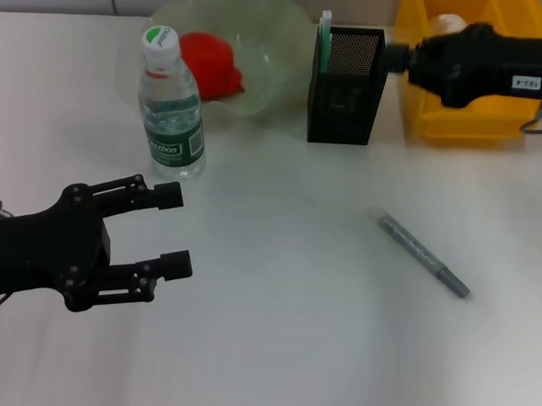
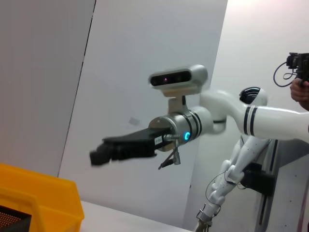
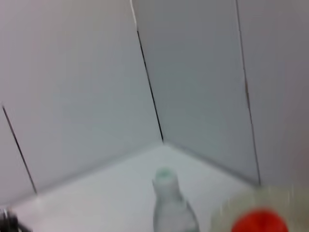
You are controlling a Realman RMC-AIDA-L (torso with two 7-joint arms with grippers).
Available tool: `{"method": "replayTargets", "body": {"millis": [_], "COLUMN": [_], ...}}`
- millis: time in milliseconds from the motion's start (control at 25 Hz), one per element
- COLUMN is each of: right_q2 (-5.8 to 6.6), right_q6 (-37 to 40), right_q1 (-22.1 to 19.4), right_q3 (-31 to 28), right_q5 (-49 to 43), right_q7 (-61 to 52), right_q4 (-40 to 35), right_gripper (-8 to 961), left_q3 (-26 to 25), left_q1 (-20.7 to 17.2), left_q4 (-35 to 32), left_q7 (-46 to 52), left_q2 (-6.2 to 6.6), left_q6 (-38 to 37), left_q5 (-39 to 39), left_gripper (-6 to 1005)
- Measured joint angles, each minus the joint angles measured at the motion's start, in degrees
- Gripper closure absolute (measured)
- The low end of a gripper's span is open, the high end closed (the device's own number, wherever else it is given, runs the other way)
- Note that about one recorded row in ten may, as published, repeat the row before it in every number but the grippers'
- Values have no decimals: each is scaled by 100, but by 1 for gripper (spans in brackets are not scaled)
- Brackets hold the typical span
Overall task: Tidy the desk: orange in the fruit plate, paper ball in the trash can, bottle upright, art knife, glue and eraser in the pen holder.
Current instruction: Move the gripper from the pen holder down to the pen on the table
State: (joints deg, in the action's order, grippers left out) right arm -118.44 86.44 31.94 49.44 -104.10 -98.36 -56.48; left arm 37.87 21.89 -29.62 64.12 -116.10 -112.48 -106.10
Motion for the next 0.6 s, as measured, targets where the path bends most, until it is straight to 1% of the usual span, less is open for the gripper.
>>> {"method": "replayTargets", "body": {"millis": [40, 80, 160, 240, 280, 320, 400, 440, 520, 600], "right_q2": [21, 21, 80, 142, 241, 241, 341, 356, 303, 133], "right_q6": [-21, -21, -46, 16, 217, 217, 506, 623, 687, 594], "right_q1": [1, 1, 141, 397, 770, 770, 1169, 1345, 1563, 1688], "right_q3": [5, 5, 60, 116, 181, 181, 289, 387, 654, 956], "right_q5": [185, 185, -34, -658, -1437, -1437, -2200, -2535, -3245, -4009], "right_q7": [142, 142, -101, -670, -1352, -1352, -1912, -2140, -2549, -2909], "right_q4": [161, 161, 205, 166, 169, 169, 283, 344, 373, 301], "right_gripper": [955, 955, 954, 954, 954, 948, 935, 929, 898, 848], "left_q3": [0, 1, 5, 10, 10, 10, 15, 17, 15, 1], "left_q1": [-4, -6, -5, 3, 9, 9, 17, 22, 25, 26], "left_q4": [0, 0, 0, 1, 1, 1, 1, 1, 1, 1], "left_q7": [-3, -7, -9, -8, -10, -10, -9, -8, -6, -5], "left_q2": [-2, -4, -9, -17, -29, -29, -36, -38, -42, -45], "left_q6": [-5, -15, -29, -36, -38, -38, -41, -43, -44, -44], "left_q5": [0, 1, 2, 2, 2, 2, 2, 2, 2, 2], "left_gripper": [214, 214, 214, 214, 214, 214, 214, 214, 214, 214]}}
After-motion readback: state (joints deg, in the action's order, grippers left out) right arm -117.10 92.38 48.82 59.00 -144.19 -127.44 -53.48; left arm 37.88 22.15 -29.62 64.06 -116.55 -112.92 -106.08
